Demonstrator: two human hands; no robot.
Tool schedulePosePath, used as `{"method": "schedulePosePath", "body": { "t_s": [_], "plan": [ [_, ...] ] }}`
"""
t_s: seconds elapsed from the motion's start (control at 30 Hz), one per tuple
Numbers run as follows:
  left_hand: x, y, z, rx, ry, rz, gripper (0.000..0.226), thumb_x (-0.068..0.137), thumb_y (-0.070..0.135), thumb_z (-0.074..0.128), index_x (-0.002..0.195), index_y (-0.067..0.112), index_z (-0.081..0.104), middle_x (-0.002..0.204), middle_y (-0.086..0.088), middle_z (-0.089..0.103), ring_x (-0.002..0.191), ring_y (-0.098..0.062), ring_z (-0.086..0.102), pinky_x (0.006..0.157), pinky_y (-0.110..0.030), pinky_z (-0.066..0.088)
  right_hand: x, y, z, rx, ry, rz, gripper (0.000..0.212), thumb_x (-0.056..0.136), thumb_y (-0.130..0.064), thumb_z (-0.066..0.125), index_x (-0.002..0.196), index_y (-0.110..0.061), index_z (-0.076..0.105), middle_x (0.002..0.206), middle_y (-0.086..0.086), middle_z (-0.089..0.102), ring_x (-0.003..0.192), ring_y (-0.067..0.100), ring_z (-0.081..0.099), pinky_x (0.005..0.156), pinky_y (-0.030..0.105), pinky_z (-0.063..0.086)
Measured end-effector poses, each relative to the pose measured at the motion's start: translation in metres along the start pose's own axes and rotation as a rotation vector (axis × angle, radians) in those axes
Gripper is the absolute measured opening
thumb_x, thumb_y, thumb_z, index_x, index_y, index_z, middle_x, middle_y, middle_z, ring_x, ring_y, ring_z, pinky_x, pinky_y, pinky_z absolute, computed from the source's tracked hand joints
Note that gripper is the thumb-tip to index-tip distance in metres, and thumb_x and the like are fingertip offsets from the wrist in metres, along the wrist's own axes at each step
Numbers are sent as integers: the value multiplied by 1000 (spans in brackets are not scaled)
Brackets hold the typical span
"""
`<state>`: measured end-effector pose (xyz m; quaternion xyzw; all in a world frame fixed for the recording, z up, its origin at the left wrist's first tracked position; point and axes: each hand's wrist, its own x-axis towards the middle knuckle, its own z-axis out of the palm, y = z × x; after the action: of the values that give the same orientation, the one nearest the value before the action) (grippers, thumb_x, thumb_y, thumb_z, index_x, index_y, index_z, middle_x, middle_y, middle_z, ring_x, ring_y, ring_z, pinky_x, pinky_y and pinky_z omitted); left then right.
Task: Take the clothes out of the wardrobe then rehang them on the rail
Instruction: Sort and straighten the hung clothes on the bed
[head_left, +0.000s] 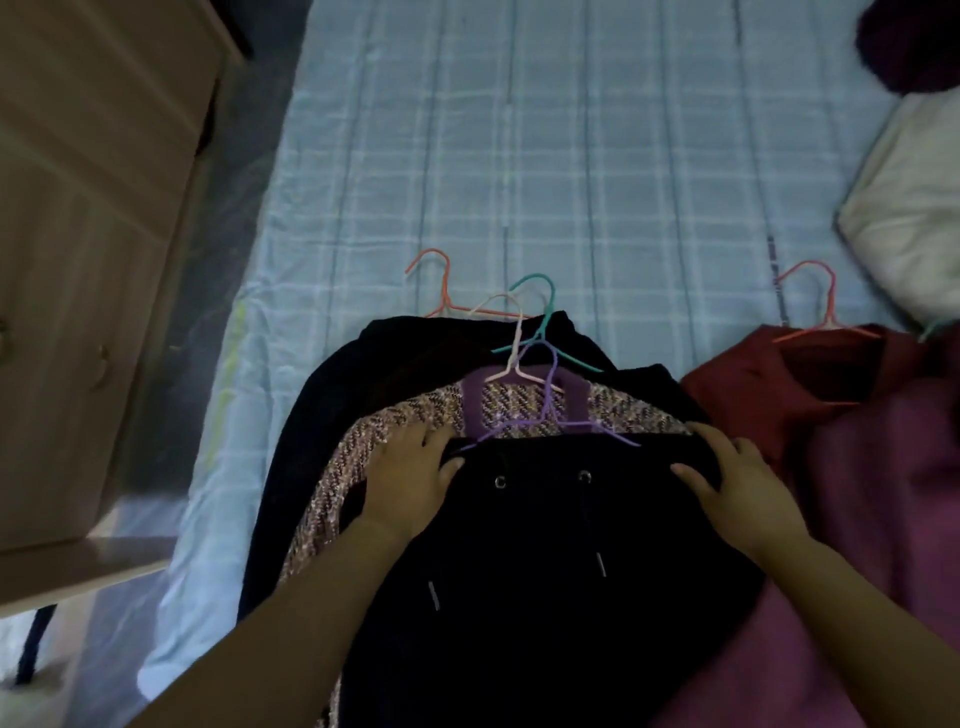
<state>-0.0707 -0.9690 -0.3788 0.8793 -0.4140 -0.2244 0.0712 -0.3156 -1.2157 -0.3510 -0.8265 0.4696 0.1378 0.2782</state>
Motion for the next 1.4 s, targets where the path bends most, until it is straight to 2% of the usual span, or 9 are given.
{"method": "schedulePosePath", "body": {
  "t_s": [0.23, 0.33, 0.43, 0.53, 0.73, 0.97, 1.13, 1.27, 1.4],
  "plan": [
    [-23, 19, -15, -86, 27, 38, 21, 88, 35, 60, 84, 15, 53, 93, -2, 45, 86, -23, 44, 69, -32, 31, -72, 27, 15, 174, 80, -87, 42, 81, -23, 71, 119, -14, 55, 101, 3, 56, 91, 22, 57, 73, 29, 41],
    [-34, 31, -24, -141, -110, 36, 19, 93, 38, 51, 95, 18, 51, 92, 2, 49, 91, -24, 46, 72, -36, 34, -84, 32, 10, 260, 119, -94, 41, 82, -22, 71, 119, -15, 55, 100, 2, 55, 89, 16, 54, 75, 23, 37],
    [-43, 49, -28, -157, -236, 40, 33, 95, 40, 47, 123, 23, 50, 113, -1, 58, 108, -28, 49, 90, -43, 39, -84, 36, 2, 289, 176, -151, 36, 83, -23, 69, 116, -17, 58, 99, 3, 55, 85, 17, 55, 74, 22, 37],
    [-56, 65, -24, -14, -139, 5, 39, 95, 42, 45, 130, 26, 48, 121, 0, 58, 116, -28, 46, 85, -36, 36, -78, 40, -9, 296, 209, -250, 35, 84, -23, 68, 117, -18, 57, 102, 3, 60, 85, 14, 55, 75, 23, 39],
    [-115, 80, -34, -93, 103, -9, 40, 87, 55, 31, 93, 25, 58, 81, 2, 63, 77, -27, 56, 62, -37, 43, -84, 40, -24, 284, 161, -367, 37, 86, -23, 65, 120, -13, 55, 110, 6, 61, 98, 20, 58, 77, 26, 40],
    [-211, 71, -66, -237, 383, -130, 34, 87, 57, 41, 95, 31, 61, 87, 11, 66, 81, -10, 58, 69, -34, 47, -118, -5, -34, 261, 64, -534, 41, 86, -28, 65, 123, -14, 54, 123, 3, 58, 112, 21, 55, 93, 33, 43],
    [-257, 46, -85, -229, 521, -209, 35, 86, 51, 42, 94, 30, 68, 87, 14, 69, 80, -11, 60, 66, -38, 50, -157, -46, -28, 214, 133, -615, 44, 87, -28, 64, 126, -11, 54, 126, 5, 57, 115, 23, 53, 88, 18, 31],
    [-287, 8, -97, -185, 555, -208, 36, 89, 50, 38, 91, 30, 68, 83, 13, 70, 77, -17, 63, 66, -39, 49, -194, -84, -11, 195, 189, -645, 42, 88, -33, 61, 124, -14, 54, 120, 7, 59, 107, 25, 56, 82, 36, 47],
    [-322, -50, -112, -187, 584, -171, 37, 90, 52, 37, 92, 30, 68, 88, 9, 71, 84, -20, 64, 71, -42, 50, -246, -130, 19, 182, 304, -652, 39, 89, -33, 60, 123, -15, 55, 115, 7, 61, 102, 27, 59, 80, 38, 48]
  ]
}}
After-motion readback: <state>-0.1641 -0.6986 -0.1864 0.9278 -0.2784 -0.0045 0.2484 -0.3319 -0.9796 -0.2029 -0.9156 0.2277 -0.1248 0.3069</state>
